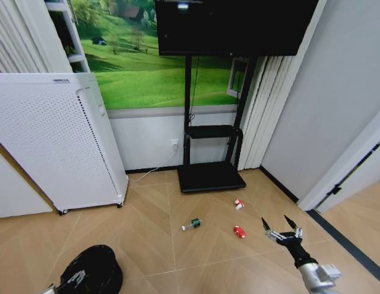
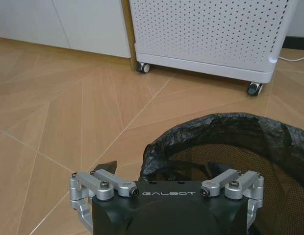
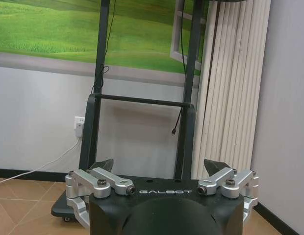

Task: Pick up the trash bin and place the garbage on the floor into it.

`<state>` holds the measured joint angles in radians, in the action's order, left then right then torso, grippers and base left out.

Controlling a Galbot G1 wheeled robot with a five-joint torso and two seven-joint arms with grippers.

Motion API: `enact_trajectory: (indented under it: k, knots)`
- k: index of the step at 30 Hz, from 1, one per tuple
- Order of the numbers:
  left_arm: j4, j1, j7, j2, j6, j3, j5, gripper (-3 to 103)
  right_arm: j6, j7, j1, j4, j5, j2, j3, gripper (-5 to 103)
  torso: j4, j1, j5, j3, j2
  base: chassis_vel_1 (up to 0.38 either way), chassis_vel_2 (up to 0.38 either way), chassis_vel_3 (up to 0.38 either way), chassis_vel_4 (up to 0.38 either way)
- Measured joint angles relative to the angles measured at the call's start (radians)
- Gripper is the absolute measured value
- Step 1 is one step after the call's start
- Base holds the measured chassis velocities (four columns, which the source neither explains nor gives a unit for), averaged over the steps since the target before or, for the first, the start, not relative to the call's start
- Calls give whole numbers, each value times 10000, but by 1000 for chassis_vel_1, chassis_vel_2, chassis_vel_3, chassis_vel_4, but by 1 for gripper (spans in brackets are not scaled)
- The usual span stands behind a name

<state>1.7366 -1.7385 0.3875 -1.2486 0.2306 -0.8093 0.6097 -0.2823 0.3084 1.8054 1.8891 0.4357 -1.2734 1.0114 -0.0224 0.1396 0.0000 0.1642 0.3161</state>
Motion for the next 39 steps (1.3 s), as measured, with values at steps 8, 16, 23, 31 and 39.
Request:
enact_trajectory:
  k: [8, 16, 23, 31, 39]
  knots:
    - [-599, 246, -15, 15, -82, 7, -36, 100, -44, 0, 50, 0, -15, -8, 19, 100, -1, 1, 0, 1, 3, 0, 0, 0, 0]
    - [-990, 412, -185, 80, -218, 38, -345, 100, -102, 37, 122, 15, 53, 16, 110, 100, 0, 2, 0, 3, 4, 0, 0, 0, 0]
    - [-1024, 461, -198, 127, -239, 47, -341, 102, -87, 73, 141, 58, 25, -52, 109, 100, -1, 2, 0, 3, 4, 0, 0, 0, 0]
    - [-1077, 494, -227, 112, -247, 144, -300, 81, -81, 77, 136, 44, 39, -13, 123, 100, -1, 3, 0, 4, 5, 0, 0, 0, 0]
    - [-1068, 546, -224, 50, -265, 174, -296, 47, -83, 120, 103, -11, 89, 25, 133, 100, -1, 2, -1, 5, 6, 0, 0, 0, 0]
